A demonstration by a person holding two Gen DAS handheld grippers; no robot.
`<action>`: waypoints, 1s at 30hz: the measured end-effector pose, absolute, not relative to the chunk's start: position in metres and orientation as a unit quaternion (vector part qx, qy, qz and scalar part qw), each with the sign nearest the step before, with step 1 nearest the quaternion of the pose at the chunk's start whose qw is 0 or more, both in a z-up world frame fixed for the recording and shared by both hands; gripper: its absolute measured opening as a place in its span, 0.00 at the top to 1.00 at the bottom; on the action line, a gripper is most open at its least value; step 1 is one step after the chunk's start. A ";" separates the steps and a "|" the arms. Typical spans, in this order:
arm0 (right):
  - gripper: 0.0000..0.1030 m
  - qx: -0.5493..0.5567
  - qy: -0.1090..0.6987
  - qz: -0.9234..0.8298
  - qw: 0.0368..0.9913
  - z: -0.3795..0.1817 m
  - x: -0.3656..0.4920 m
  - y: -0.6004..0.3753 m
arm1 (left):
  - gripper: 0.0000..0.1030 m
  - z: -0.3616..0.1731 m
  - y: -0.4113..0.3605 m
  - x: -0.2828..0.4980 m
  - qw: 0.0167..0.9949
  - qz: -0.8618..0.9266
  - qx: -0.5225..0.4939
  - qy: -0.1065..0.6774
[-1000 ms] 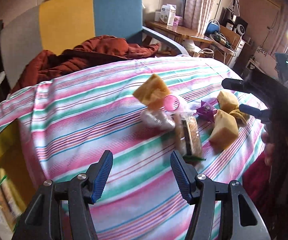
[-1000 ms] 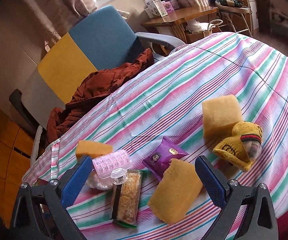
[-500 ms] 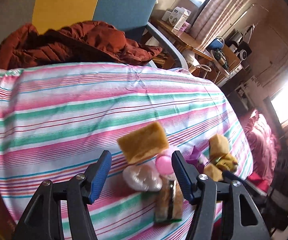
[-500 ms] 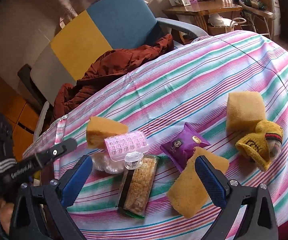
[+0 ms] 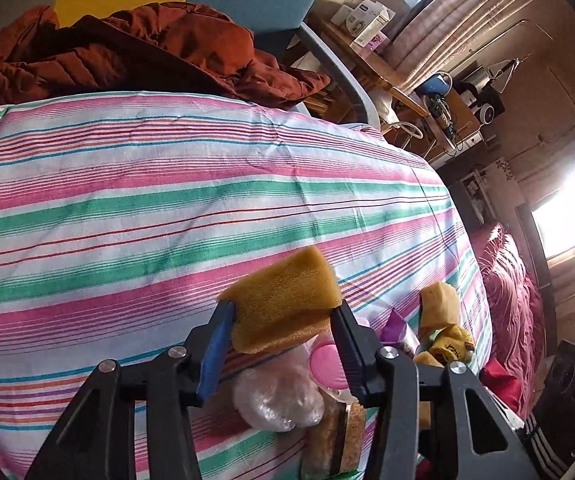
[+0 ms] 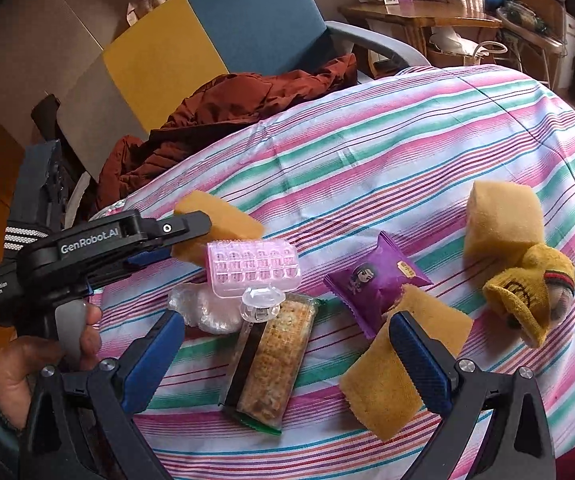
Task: Organize objects
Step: 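Close the left tool on the yellow sponge and lift it, then grasp the pink hair roller with the right tool while the left tool holds the sponge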
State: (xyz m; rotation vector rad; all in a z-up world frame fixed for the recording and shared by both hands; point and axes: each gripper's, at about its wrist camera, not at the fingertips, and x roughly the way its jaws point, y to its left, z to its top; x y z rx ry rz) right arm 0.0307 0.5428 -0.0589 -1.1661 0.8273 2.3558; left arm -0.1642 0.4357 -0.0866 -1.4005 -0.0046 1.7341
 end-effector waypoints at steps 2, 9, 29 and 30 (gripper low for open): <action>0.00 -0.418 0.288 0.840 0.191 -0.059 0.030 0.541 | 0.54 -0.086 0.427 -0.165 0.440 0.698 -0.565 -0.006; 0.00 -0.417 0.274 0.847 0.187 -0.057 0.028 0.537 | 0.56 -0.059 0.396 -0.148 0.459 0.704 -0.541 -0.039; 0.28 -0.445 0.158 0.882 0.009 -0.059 0.000 0.458 | 0.83 -0.034 0.290 -0.104 0.430 0.739 -0.516 -0.051; 0.28 -0.449 0.159 0.879 0.018 -0.062 0.000 0.461 | 0.83 -0.032 0.285 -0.104 0.429 0.740 -0.516 -0.053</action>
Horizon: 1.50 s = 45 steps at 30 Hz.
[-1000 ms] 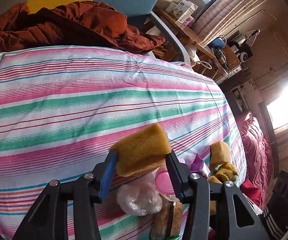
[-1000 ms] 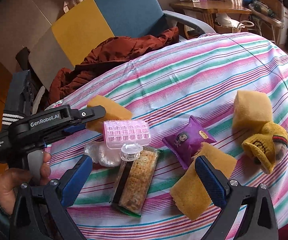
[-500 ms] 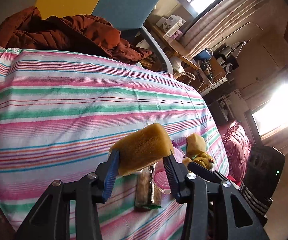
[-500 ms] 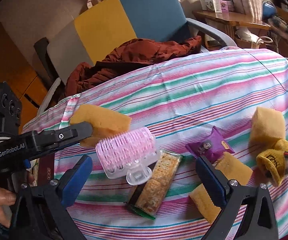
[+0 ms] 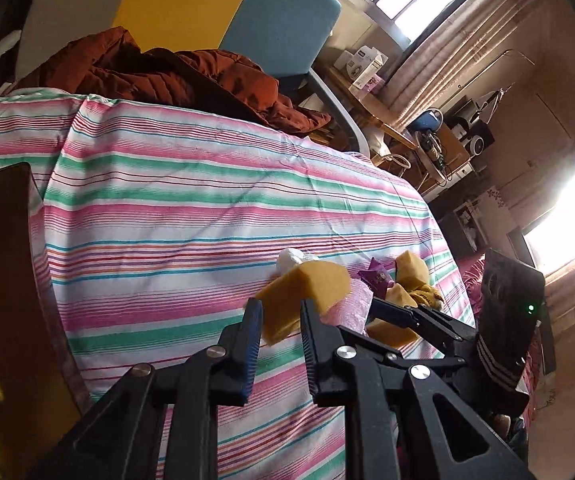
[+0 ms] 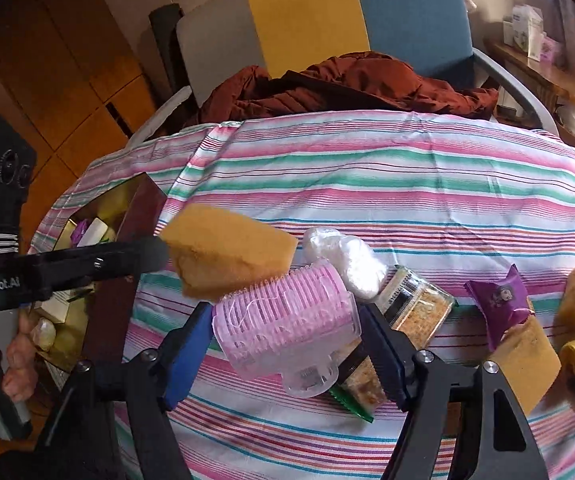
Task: Organize objects
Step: 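Grasp the pink hair roller with the right tool while the left tool holds the sponge, then carry the sponge and pink roller over the gold tray and open both tools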
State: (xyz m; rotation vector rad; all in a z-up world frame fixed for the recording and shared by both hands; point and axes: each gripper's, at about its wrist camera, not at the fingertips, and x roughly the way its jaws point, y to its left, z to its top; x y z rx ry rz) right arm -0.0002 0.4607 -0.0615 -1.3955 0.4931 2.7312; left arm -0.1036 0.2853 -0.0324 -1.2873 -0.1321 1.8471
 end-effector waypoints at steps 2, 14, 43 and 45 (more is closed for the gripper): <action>0.28 -0.453 0.165 0.876 0.029 -0.064 0.000 0.468 | 0.83 -0.030 0.280 -0.102 0.422 0.747 -0.511 -0.041; 0.28 -0.449 0.104 0.884 -0.077 -0.054 0.004 0.422 | 0.29 -0.035 0.289 -0.082 0.466 0.721 -0.503 0.095; 0.28 -0.470 0.042 0.881 0.032 -0.069 -0.003 0.428 | 0.64 -0.005 0.143 -0.061 0.364 0.815 -0.451 -0.025; 0.28 -0.468 0.044 0.882 0.040 -0.068 -0.002 0.425 | 0.64 -0.003 0.117 -0.063 0.338 0.828 -0.446 -0.036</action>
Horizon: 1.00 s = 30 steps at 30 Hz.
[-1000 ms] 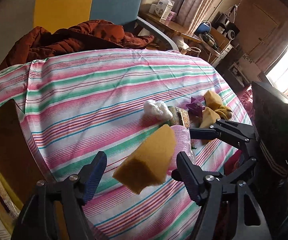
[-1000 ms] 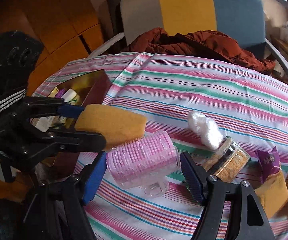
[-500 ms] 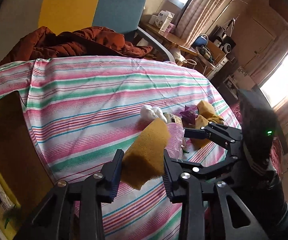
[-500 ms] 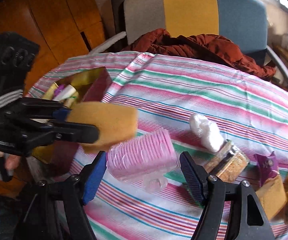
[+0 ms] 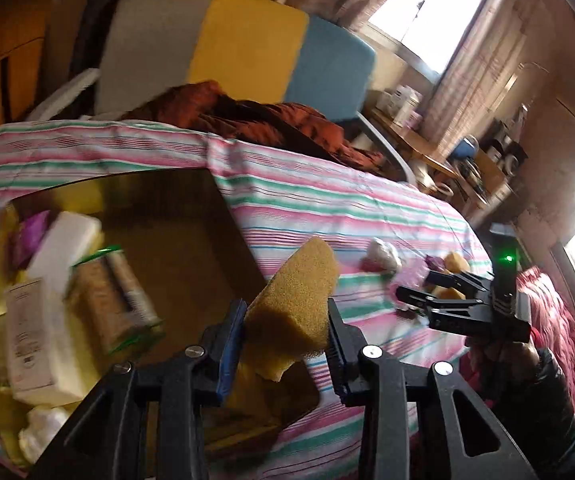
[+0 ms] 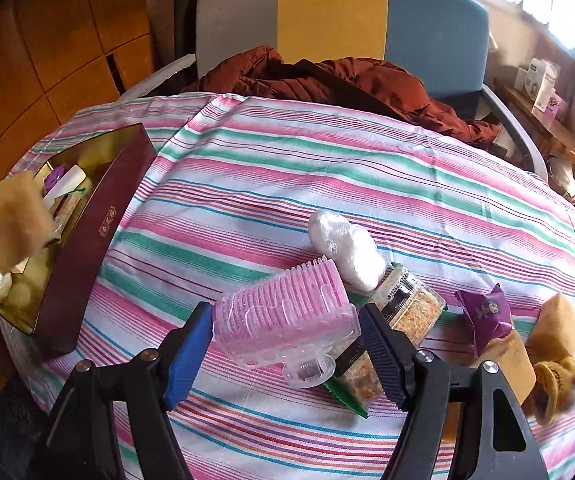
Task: Organize objects
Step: 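Carry the sponge and pink roller over the gold tray and open both tools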
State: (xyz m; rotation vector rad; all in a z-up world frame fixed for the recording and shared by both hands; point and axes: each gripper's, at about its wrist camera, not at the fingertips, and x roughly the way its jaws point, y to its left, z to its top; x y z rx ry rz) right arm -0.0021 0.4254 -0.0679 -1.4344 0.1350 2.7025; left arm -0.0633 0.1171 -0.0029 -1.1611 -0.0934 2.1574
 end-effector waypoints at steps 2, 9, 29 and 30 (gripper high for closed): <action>0.28 -0.465 0.044 0.883 0.046 -0.066 -0.001 0.423 | 0.64 -0.003 0.093 -0.065 0.314 0.838 -0.443 -0.049; 0.28 -0.453 0.052 0.889 0.037 -0.051 0.002 0.393 | 0.63 -0.012 0.030 -0.049 0.269 0.853 -0.442 -0.057; 0.27 -0.487 0.032 0.869 -0.086 -0.028 -0.101 0.232 | 0.53 -0.043 0.023 -0.032 0.281 0.843 -0.456 -0.051; 0.27 -0.484 0.039 0.871 -0.077 -0.027 -0.111 0.231 | 0.50 -0.043 0.023 -0.033 0.279 0.843 -0.457 -0.051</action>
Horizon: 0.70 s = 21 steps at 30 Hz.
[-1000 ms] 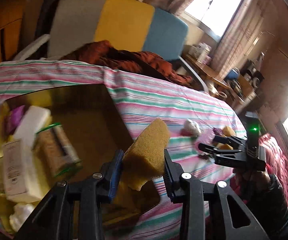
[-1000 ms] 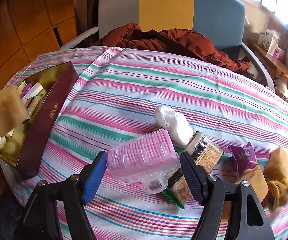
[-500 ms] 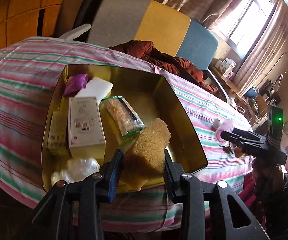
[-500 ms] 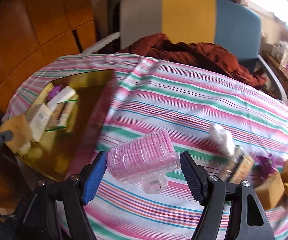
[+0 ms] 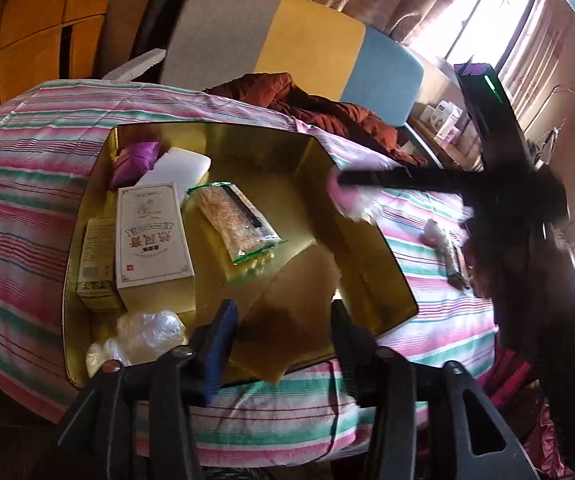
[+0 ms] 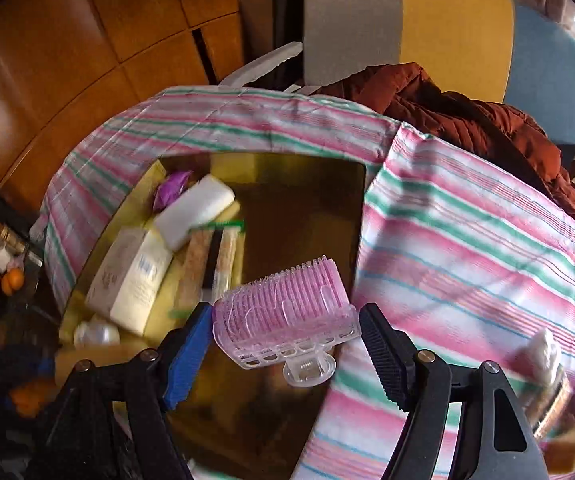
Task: Organize objects
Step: 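Carry the sponge and pink roller over the gold tray and open both tools, then move both tools from the tray back to the remaining items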
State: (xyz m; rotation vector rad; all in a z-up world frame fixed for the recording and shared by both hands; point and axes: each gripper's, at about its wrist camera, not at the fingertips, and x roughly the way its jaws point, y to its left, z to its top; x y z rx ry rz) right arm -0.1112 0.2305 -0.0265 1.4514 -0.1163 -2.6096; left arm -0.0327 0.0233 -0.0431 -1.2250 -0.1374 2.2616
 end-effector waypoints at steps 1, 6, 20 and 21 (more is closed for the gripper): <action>0.22 0.478 -0.050 -0.874 0.068 -0.024 -0.121 0.230 | 0.48 -0.043 0.023 -0.034 0.279 0.843 -0.457 -0.053; 0.00 0.443 -0.113 -0.888 0.043 -0.009 -0.140 0.234 | 0.45 -0.044 0.018 -0.034 0.271 0.846 -0.456 -0.055; 0.00 0.450 -0.091 -0.888 0.029 -0.026 -0.091 0.228 | 0.45 -0.026 0.007 -0.032 0.212 0.875 -0.432 -0.050; 0.00 0.448 -0.086 -0.890 0.029 -0.026 -0.087 0.226 | 0.45 -0.024 0.007 -0.031 0.199 0.881 -0.428 -0.043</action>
